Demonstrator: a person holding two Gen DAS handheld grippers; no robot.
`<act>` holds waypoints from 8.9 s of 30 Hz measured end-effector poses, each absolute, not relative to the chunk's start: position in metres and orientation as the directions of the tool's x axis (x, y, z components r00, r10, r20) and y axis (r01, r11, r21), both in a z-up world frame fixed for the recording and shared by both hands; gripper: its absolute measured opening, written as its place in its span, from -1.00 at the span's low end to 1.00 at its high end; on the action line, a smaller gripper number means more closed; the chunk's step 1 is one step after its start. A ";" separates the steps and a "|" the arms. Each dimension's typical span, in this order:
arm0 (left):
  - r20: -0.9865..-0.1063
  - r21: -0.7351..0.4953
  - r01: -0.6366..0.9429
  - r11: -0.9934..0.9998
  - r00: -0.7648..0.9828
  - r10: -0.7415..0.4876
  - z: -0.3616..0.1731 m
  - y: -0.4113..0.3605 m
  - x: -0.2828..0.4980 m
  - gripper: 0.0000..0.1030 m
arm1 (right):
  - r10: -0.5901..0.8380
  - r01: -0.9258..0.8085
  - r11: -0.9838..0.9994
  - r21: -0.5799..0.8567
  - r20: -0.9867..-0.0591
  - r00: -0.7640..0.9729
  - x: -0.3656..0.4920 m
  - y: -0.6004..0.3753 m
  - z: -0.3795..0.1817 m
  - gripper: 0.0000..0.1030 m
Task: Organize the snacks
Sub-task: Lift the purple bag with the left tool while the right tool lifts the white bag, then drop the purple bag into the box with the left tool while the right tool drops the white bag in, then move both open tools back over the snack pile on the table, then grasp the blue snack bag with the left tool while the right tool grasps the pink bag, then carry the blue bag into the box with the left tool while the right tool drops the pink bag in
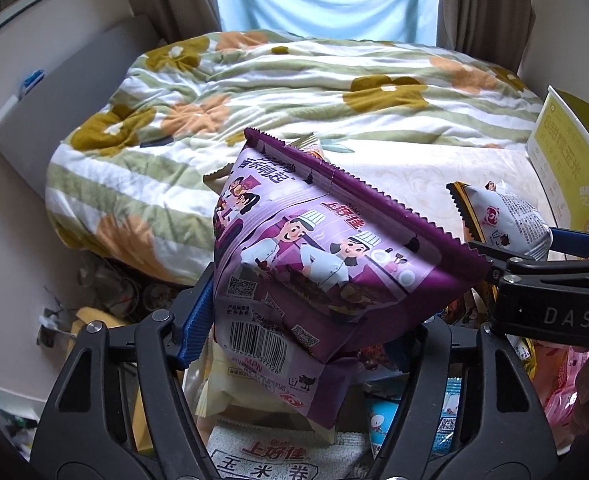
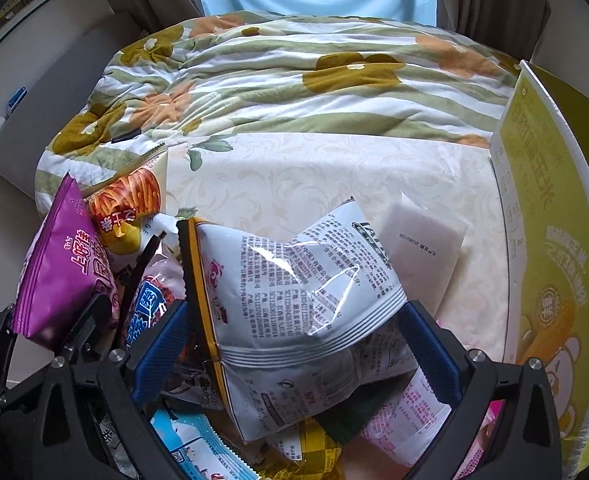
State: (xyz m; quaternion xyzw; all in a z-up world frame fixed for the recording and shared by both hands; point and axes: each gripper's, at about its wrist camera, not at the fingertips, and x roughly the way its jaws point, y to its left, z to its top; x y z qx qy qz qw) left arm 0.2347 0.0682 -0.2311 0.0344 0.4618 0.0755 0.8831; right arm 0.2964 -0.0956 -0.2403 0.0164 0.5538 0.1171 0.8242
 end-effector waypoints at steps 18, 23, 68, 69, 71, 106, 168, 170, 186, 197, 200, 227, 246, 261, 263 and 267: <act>-0.807 0.117 -0.093 0.989 0.571 0.149 -0.225 0.067 0.228 0.28 | 0.206 -0.125 0.977 0.171 -0.907 0.367 0.285 -0.109 -0.238 0.24; -0.801 0.119 -0.094 0.988 0.580 0.152 -0.220 0.067 0.226 0.27 | 0.236 -0.119 0.972 0.205 -0.888 0.395 0.277 -0.113 -0.227 0.20; -0.679 0.047 0.258 0.965 0.717 -0.158 -0.087 -0.297 0.300 0.26 | 0.139 -0.058 0.989 0.135 -0.740 0.658 0.272 -0.418 -0.074 0.19; -0.691 0.053 0.267 0.962 0.705 -0.157 -0.092 -0.308 0.306 0.26 | 0.137 -0.055 0.989 0.134 -0.744 0.654 0.274 -0.425 -0.076 0.19; -0.714 0.064 0.283 0.957 0.683 -0.154 -0.103 -0.326 0.317 0.26 | 0.133 -0.044 0.990 0.137 -0.754 0.643 0.278 -0.439 -0.081 0.19; -0.814 -0.020 0.201 0.979 0.566 -0.133 -0.133 -0.269 0.316 0.99 | 0.145 -0.072 0.989 0.127 -0.827 0.544 0.349 -0.428 -0.142 0.91; -0.653 -0.035 0.036 0.999 0.756 -0.050 -0.083 -0.005 0.044 0.99 | 0.108 0.059 0.975 0.216 -0.686 0.719 0.050 -0.295 -0.091 0.94; -0.679 -0.039 0.044 0.998 0.732 -0.059 -0.100 0.001 0.041 0.99 | 0.120 0.068 0.970 0.234 -0.702 0.703 0.046 -0.287 -0.105 0.94; -0.776 0.070 0.124 0.990 0.630 -0.024 -0.228 -0.029 0.072 0.99 | 0.170 0.098 0.957 0.271 -0.805 0.569 0.072 -0.254 -0.207 0.94; -0.809 0.136 0.142 0.980 0.588 0.027 -0.270 -0.033 0.104 0.95 | 0.220 0.135 0.933 0.334 -0.825 0.520 0.103 -0.246 -0.251 0.94; -0.822 0.141 0.148 0.979 0.569 0.032 -0.278 -0.035 0.108 0.73 | 0.240 0.157 0.919 0.361 -0.830 0.504 0.110 -0.249 -0.261 0.94; -0.867 0.025 0.106 0.994 0.498 -0.032 -0.268 -0.017 0.108 0.09 | 0.285 0.166 0.907 0.387 -0.854 0.436 0.139 -0.243 -0.292 0.75; -0.827 0.001 0.110 0.994 0.558 -0.061 -0.226 -0.015 0.089 0.09 | 0.268 0.115 0.925 0.363 -0.835 0.481 0.125 -0.241 -0.254 0.28; -0.704 -0.017 0.220 0.975 0.690 -0.168 -0.118 -0.060 0.091 0.09 | 0.253 0.016 0.942 0.335 -0.739 0.625 0.098 -0.265 -0.145 0.28; -0.685 -0.014 0.240 0.971 0.705 -0.184 -0.105 -0.077 0.098 0.09 | 0.244 0.014 0.944 0.329 -0.726 0.643 0.103 -0.276 -0.133 0.28; -0.651 -0.006 0.271 0.963 0.729 -0.209 -0.082 -0.119 0.116 0.09 | 0.201 0.005 0.961 0.276 -0.712 0.673 0.116 -0.307 -0.112 0.28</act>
